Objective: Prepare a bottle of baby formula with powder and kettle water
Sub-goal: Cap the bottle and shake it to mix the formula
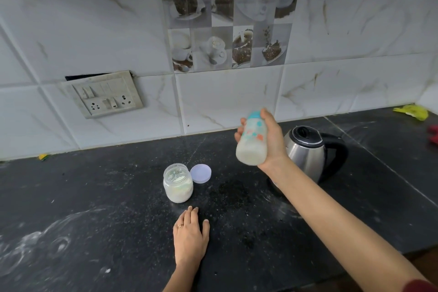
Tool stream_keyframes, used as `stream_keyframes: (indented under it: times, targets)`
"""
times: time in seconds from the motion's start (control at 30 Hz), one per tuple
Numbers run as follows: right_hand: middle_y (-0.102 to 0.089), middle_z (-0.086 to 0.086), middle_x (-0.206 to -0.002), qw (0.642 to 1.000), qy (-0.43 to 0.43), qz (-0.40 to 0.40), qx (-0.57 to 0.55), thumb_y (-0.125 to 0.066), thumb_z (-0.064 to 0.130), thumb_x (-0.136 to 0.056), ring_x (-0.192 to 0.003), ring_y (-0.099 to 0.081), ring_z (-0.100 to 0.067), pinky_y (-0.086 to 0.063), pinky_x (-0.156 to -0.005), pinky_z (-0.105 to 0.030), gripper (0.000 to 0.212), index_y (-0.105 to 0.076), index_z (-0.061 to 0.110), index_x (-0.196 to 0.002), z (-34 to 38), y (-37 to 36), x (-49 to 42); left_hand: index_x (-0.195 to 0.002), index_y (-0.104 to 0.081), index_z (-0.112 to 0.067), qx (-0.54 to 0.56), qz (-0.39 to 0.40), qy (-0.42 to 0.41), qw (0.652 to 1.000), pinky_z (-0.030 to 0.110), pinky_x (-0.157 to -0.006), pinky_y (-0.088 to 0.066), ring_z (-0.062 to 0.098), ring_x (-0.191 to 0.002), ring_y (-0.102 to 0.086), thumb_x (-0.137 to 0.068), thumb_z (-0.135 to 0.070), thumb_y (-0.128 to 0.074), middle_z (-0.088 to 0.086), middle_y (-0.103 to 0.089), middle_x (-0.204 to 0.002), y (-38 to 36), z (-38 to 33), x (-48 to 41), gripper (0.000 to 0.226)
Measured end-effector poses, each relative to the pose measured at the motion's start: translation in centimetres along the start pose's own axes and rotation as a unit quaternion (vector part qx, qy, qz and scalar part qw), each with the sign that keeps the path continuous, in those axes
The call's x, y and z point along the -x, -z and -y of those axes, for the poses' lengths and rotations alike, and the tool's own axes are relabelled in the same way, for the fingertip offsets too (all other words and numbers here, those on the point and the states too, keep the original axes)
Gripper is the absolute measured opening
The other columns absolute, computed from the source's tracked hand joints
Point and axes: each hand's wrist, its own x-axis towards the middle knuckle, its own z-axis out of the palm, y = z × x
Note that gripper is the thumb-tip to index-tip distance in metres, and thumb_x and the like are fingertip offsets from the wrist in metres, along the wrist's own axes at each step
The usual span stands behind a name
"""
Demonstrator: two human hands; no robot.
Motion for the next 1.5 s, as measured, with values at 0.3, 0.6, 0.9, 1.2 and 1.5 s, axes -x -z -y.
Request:
stream_keyframes:
  times: [0.3,0.6,0.9,1.2,1.5]
  targets:
    - [-0.06,-0.011,-0.081,1.0,-0.01,0.016,0.006,-0.058,0.032,-0.094,-0.055,-0.058,-0.023,-0.056,-0.055,-0.033,0.032,-0.045,0.026,-0.122,-0.9,0.5,0.4,-0.117,-0.064,-0.009,0.0,-0.006,-0.005,1.0,0.043,-0.095,-0.046,0.028,-0.117,-0.057,-0.081,-0.032,-0.071,0.008,-0.063,-0.124,-0.2,0.1,-0.1,0.044]
    - [-0.062,-0.011,-0.084,1.0,-0.021,-0.004,0.004,-0.061,0.035,-0.091,-0.056,-0.062,-0.023,-0.056,-0.057,-0.033,0.052,-0.042,0.024,-0.138,-0.8,1.3,0.2,-0.119,-0.063,-0.009,0.0,-0.008,0.0,1.0,0.042,-0.097,-0.044,0.027,-0.119,-0.056,-0.083,-0.033,-0.068,0.007,-0.062,-0.126,-0.1,-0.1,0.0,0.043]
    - [-0.06,-0.012,-0.085,1.0,-0.027,-0.008,0.0,-0.06,0.033,-0.092,-0.056,-0.061,-0.024,-0.055,-0.056,-0.033,0.045,-0.044,0.026,-0.133,-1.6,1.6,0.3,-0.119,-0.063,-0.009,-0.002,-0.004,-0.001,1.0,0.043,-0.096,-0.045,0.027,-0.118,-0.056,-0.082,-0.033,-0.069,0.008,-0.062,-0.126,-0.1,0.0,0.0,0.044]
    - [-0.062,-0.011,-0.08,0.999,-0.014,0.033,0.03,-0.053,0.029,-0.097,-0.055,-0.058,-0.024,-0.054,-0.055,-0.033,0.022,-0.047,0.031,-0.118,-1.4,1.4,1.2,-0.118,-0.064,-0.009,-0.003,-0.006,-0.003,1.0,0.043,-0.095,-0.046,0.028,-0.117,-0.057,-0.081,-0.032,-0.07,0.009,-0.063,-0.124,0.0,-0.1,0.0,0.044]
    - [-0.062,-0.011,-0.082,0.999,-0.028,0.012,0.02,-0.054,0.033,-0.096,-0.056,-0.059,-0.023,-0.055,-0.056,-0.032,0.028,-0.047,0.028,-0.122,-1.7,1.2,1.0,-0.12,-0.063,-0.009,0.001,-0.003,0.002,1.0,0.042,-0.098,-0.044,0.027,-0.12,-0.055,-0.083,-0.033,-0.068,0.007,-0.062,-0.126,-0.1,-0.1,-0.1,0.044]
